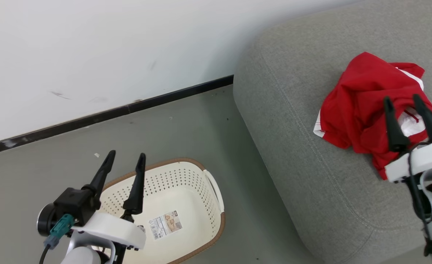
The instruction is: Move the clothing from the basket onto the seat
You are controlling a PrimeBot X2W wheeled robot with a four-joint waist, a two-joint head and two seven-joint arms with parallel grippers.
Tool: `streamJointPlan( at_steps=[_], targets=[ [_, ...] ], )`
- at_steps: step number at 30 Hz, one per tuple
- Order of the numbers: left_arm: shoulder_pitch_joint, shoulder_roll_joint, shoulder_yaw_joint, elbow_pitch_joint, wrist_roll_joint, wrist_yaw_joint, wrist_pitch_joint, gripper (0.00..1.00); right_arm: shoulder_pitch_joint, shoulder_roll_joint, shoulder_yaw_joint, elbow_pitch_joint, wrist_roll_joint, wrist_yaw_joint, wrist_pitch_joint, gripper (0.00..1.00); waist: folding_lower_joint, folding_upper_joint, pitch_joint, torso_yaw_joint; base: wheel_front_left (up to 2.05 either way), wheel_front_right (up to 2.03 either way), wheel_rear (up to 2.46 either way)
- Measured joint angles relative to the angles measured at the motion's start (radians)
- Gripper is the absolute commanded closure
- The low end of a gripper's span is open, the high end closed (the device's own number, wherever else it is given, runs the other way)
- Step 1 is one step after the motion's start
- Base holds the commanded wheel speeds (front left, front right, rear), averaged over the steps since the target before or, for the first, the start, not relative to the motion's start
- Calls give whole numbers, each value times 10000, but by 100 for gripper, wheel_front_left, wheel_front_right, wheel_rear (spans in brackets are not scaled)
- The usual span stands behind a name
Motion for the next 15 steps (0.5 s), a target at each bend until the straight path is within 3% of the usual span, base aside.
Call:
streamJointPlan(
  at_steps=[7, 15],
  targets=[
    [480, -121, 468, 174, -238, 341, -389, 0, -2, 454, 1003, -453, -138, 0, -13, 0, 0, 0, -261, 465, 0, 0, 0],
    [829, -343, 961, 301, -470, 606, -617, 0, 31, 815, 1440, -640, -336, 0, -13, 0, 0, 0, -553, 1040, 0, 0, 0]
  ],
)
